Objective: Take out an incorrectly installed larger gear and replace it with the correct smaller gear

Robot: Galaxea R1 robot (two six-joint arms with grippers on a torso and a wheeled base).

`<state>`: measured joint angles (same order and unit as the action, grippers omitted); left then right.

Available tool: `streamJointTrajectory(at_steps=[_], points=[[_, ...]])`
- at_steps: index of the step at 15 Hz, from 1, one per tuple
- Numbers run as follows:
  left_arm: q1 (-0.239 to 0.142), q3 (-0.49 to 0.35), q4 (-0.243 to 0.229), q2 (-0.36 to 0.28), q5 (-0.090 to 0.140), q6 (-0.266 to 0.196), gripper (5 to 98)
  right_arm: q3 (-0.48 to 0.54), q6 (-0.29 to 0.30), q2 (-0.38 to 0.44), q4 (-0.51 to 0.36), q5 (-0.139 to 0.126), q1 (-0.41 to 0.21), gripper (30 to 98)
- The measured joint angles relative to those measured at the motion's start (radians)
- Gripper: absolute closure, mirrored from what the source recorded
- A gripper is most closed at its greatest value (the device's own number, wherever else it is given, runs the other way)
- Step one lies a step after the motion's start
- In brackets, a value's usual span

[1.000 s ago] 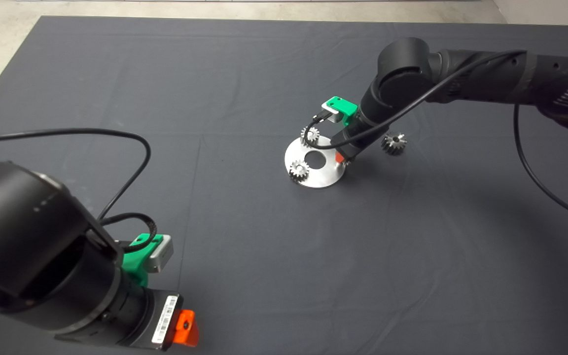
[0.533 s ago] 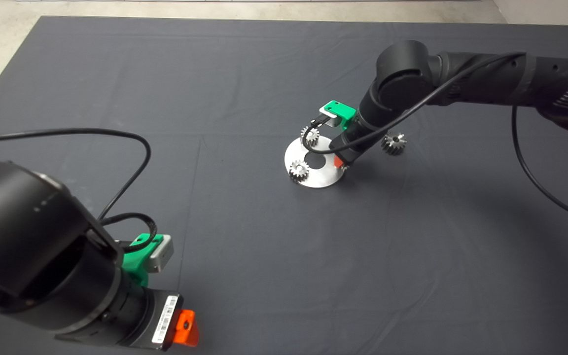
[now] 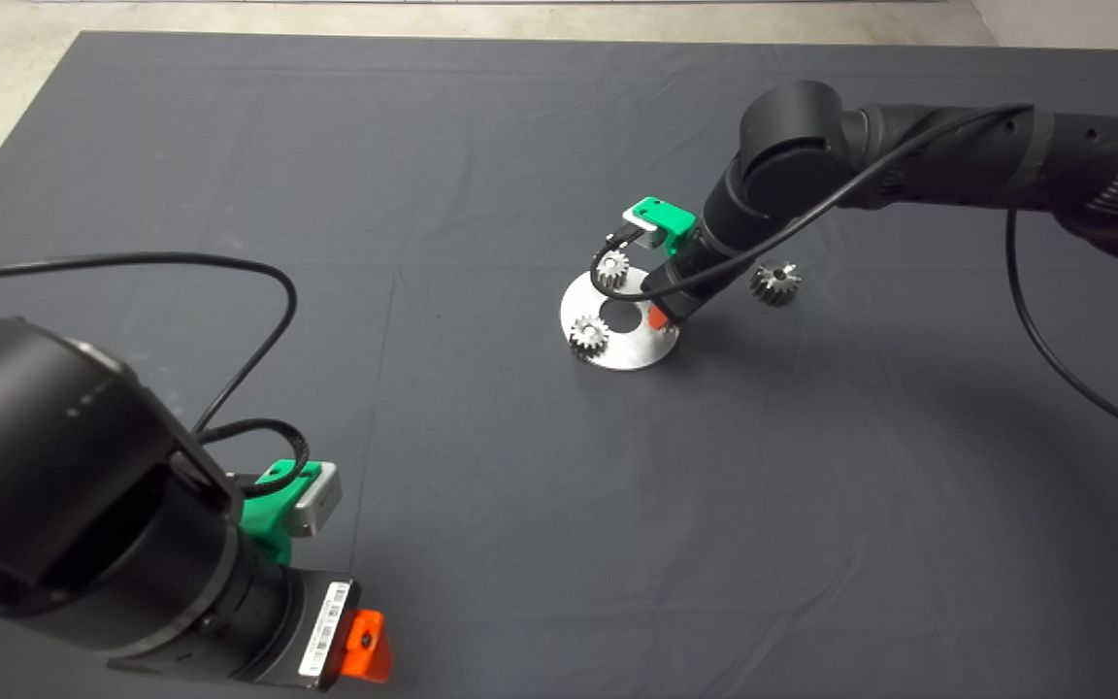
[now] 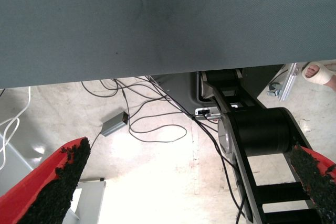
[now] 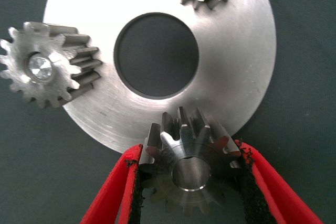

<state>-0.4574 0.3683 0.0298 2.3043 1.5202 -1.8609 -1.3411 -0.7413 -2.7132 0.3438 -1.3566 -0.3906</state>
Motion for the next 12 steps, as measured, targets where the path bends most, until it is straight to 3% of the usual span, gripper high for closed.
streamJointTrajectory(at_steps=[7, 12], points=[[0.0, 0.0, 0.0, 0.0, 0.0, 0.0, 5.4, -0.001, 0.0, 0.0, 0.0, 0.004, 0.0, 88.2], [0.0, 0.0, 0.0, 0.0, 0.0, 0.0, 5.4, -0.001, 0.0, 0.002, 0.0, -0.008, -0.01, 88.1]])
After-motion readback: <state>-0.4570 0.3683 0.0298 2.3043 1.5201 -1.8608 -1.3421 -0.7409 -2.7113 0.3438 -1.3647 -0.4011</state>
